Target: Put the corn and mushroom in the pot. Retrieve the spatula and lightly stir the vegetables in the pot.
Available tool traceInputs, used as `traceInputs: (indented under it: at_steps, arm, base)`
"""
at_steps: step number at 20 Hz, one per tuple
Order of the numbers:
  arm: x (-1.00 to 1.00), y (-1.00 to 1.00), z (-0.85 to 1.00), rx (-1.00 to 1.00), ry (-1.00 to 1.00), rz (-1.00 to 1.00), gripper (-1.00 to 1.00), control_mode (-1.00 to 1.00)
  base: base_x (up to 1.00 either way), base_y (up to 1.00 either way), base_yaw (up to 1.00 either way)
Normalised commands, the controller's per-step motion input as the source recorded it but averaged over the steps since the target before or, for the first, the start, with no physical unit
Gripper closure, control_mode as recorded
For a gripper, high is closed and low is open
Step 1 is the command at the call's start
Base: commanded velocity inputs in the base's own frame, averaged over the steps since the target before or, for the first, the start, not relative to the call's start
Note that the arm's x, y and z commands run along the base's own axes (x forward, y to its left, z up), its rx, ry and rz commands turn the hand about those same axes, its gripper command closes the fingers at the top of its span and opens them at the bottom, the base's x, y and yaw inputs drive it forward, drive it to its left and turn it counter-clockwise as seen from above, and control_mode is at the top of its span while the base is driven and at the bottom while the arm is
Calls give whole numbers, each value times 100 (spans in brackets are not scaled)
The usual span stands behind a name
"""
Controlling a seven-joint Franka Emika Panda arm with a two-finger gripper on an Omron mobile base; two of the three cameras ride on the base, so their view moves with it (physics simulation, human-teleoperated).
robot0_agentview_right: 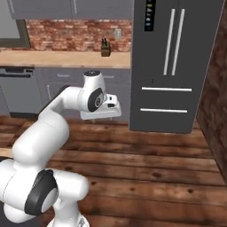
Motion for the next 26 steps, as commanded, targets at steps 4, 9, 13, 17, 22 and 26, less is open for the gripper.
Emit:
traceInputs:
  at_steps: [4,9,13,17,22,26]
  arm:
    - [0,0,0,0,0,0,-100,100]
    - [0,0,0,0,0,0,-100,100]
    - [0,0,0,0,0,0,-100,100]
    - [0,0,0,0,0,0,-100,100]
    - [0,0,0,0,0,0,-100,100]
    - [0,0,0,0,0,0,-100,100]
  base:
    - [86,-21,17]
    - [80,-20,19]
    - [73,-18,24]
    - [64,-16,36]
    - [57,-13,48]
    - [36,-2,82]
